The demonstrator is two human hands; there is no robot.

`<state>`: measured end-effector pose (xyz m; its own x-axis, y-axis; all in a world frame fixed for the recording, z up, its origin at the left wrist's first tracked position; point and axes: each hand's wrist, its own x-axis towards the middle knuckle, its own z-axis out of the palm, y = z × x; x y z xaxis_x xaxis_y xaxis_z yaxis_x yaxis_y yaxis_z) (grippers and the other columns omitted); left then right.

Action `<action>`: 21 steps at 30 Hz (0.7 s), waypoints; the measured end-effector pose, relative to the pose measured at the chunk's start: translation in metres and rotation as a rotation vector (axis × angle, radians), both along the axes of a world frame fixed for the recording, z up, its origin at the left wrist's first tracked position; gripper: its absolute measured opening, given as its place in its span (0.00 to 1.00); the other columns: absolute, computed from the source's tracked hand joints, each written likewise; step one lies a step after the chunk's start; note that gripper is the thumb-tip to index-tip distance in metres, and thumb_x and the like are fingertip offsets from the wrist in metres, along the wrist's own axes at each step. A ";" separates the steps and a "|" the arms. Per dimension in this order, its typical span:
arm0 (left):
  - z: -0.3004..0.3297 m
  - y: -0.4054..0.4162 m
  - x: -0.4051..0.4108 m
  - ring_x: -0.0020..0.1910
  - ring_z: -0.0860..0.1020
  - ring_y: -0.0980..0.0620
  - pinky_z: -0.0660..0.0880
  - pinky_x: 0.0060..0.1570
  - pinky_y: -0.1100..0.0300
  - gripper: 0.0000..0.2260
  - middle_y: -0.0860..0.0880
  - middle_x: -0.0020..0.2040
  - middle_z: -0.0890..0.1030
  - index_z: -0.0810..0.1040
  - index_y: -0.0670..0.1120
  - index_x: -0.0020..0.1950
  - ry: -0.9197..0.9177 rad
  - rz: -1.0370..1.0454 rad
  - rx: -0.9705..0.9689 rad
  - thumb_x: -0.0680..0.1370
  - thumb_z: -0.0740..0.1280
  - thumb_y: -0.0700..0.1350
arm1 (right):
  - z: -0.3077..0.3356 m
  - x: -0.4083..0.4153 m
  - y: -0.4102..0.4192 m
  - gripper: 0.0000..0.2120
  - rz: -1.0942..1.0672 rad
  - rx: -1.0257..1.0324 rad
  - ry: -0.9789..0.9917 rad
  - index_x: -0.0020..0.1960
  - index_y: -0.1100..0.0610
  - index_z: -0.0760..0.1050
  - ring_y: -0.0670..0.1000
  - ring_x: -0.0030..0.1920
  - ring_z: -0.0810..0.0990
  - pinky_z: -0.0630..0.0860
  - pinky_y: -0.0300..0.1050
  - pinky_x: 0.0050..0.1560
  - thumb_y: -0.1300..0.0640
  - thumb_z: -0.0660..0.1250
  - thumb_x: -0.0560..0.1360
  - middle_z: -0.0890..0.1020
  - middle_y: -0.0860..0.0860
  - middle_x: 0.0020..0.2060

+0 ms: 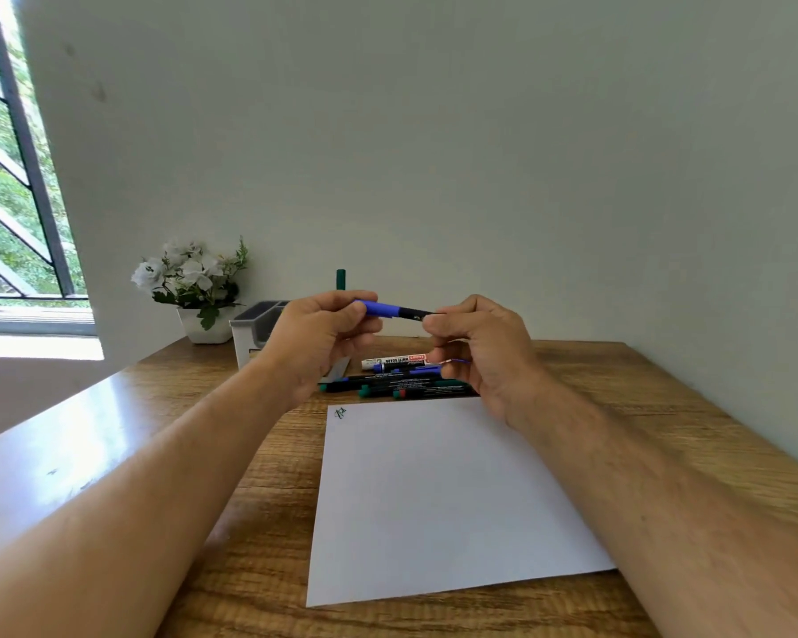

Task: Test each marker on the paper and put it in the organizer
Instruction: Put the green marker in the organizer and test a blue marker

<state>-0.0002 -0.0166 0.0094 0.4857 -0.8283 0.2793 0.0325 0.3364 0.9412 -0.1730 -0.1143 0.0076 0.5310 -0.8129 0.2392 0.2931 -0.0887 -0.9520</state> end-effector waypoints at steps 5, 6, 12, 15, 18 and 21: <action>-0.001 -0.002 0.002 0.37 0.82 0.53 0.80 0.38 0.63 0.08 0.43 0.41 0.84 0.83 0.41 0.55 0.195 -0.045 -0.113 0.80 0.65 0.39 | 0.005 -0.003 -0.002 0.08 -0.049 -0.106 0.153 0.32 0.51 0.83 0.48 0.26 0.78 0.69 0.37 0.21 0.54 0.81 0.65 0.83 0.51 0.30; -0.001 -0.002 0.003 0.36 0.82 0.54 0.80 0.37 0.64 0.08 0.44 0.39 0.83 0.84 0.42 0.54 0.192 -0.045 -0.123 0.79 0.66 0.40 | 0.005 -0.004 -0.002 0.08 -0.055 -0.130 0.217 0.32 0.51 0.84 0.47 0.26 0.78 0.68 0.37 0.21 0.51 0.81 0.65 0.83 0.50 0.30; 0.003 -0.001 0.003 0.33 0.79 0.56 0.80 0.34 0.65 0.14 0.48 0.36 0.81 0.86 0.43 0.49 0.067 -0.056 -0.097 0.70 0.74 0.51 | 0.004 -0.004 0.006 0.06 0.094 -0.215 0.465 0.46 0.57 0.85 0.49 0.26 0.78 0.74 0.40 0.28 0.54 0.76 0.73 0.85 0.53 0.31; 0.002 -0.002 -0.004 0.33 0.80 0.55 0.80 0.34 0.65 0.11 0.46 0.37 0.82 0.86 0.44 0.47 0.005 -0.084 -0.061 0.70 0.73 0.50 | 0.004 0.001 0.016 0.04 0.154 -0.234 0.436 0.49 0.56 0.82 0.48 0.24 0.74 0.73 0.41 0.26 0.57 0.69 0.78 0.81 0.51 0.29; 0.001 -0.003 -0.010 0.39 0.83 0.52 0.81 0.35 0.62 0.11 0.43 0.42 0.84 0.85 0.43 0.46 0.035 -0.111 -0.066 0.70 0.72 0.50 | 0.005 0.005 0.025 0.09 0.186 -0.225 0.413 0.51 0.56 0.83 0.46 0.23 0.66 0.64 0.39 0.23 0.54 0.66 0.80 0.74 0.50 0.28; 0.002 -0.003 -0.011 0.45 0.84 0.49 0.82 0.40 0.59 0.12 0.42 0.49 0.85 0.84 0.42 0.50 0.072 -0.156 -0.088 0.72 0.70 0.48 | 0.005 0.008 0.028 0.13 0.109 -0.245 0.448 0.49 0.54 0.84 0.45 0.24 0.64 0.62 0.38 0.24 0.49 0.62 0.81 0.70 0.49 0.29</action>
<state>-0.0109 -0.0196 0.0112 0.3748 -0.8689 0.3233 0.1568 0.4031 0.9016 -0.1646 -0.0859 0.0127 0.7031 -0.6961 0.1452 -0.1182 -0.3158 -0.9414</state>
